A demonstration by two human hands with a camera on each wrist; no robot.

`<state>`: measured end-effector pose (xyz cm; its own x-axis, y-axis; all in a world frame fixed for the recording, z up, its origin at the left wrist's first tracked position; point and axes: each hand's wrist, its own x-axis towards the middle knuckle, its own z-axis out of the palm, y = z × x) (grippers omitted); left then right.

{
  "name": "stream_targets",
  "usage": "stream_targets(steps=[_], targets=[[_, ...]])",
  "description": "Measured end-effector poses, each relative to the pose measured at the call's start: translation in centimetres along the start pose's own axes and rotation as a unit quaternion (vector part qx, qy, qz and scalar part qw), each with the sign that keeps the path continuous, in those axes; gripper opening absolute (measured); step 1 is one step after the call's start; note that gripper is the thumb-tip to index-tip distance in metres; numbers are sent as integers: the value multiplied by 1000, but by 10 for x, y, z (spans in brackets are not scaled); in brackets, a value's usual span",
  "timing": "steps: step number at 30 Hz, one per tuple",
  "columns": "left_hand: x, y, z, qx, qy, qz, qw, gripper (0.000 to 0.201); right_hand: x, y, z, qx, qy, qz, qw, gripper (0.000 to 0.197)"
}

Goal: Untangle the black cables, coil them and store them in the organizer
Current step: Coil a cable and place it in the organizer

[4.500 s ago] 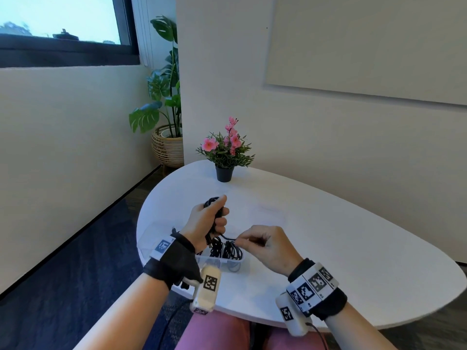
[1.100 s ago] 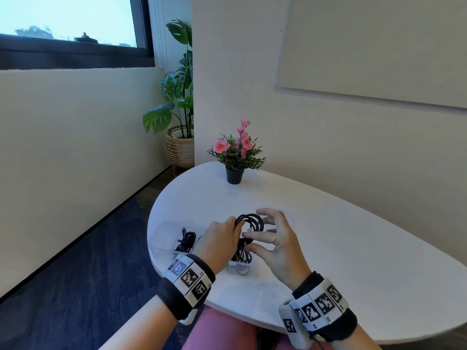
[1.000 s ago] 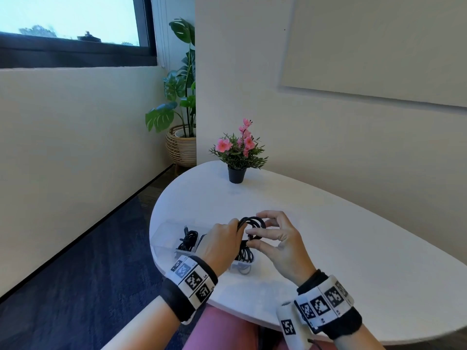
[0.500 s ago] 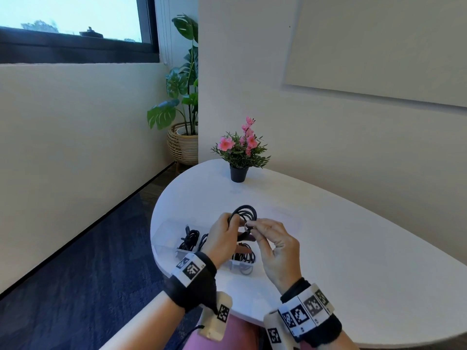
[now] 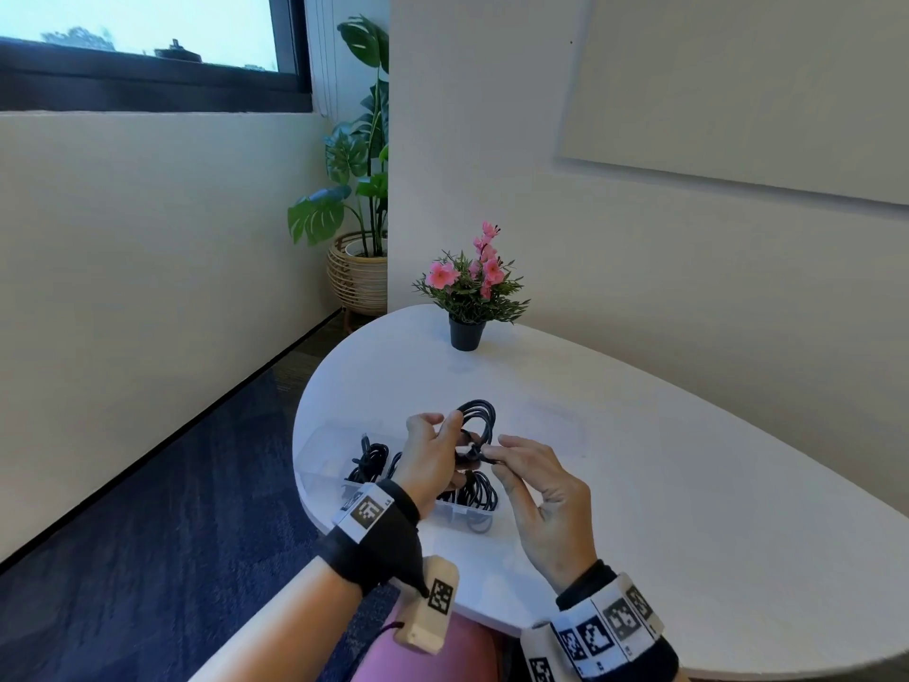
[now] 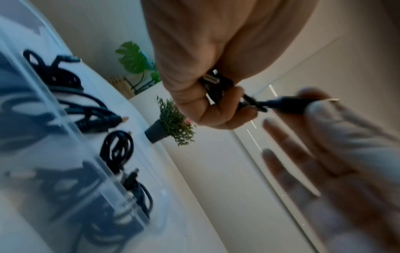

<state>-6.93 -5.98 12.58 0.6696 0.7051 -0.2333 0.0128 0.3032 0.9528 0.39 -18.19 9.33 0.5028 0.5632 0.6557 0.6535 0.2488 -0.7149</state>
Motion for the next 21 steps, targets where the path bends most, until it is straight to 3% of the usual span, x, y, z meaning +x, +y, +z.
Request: stream_targets(steps=[5,10,14,17,21], targets=[[6,-4,-1,61,-10,24,998,28,4,-9,-1,78,-6,82,994,16],[10,-3,-7,117,-2,88,989,27,18,-23,-4,107,24,101,989,16],[0,-9,-13,205,-105,148,962,22,47,5,-8,105,105,235,961,14],[-7,-16,-15,225,-157,153,949,25,61,22,-4,92,61,330,937,19],[-4,-28,-34,294,-153,181,926,27,60,34,6,24,-11,333,943,6]])
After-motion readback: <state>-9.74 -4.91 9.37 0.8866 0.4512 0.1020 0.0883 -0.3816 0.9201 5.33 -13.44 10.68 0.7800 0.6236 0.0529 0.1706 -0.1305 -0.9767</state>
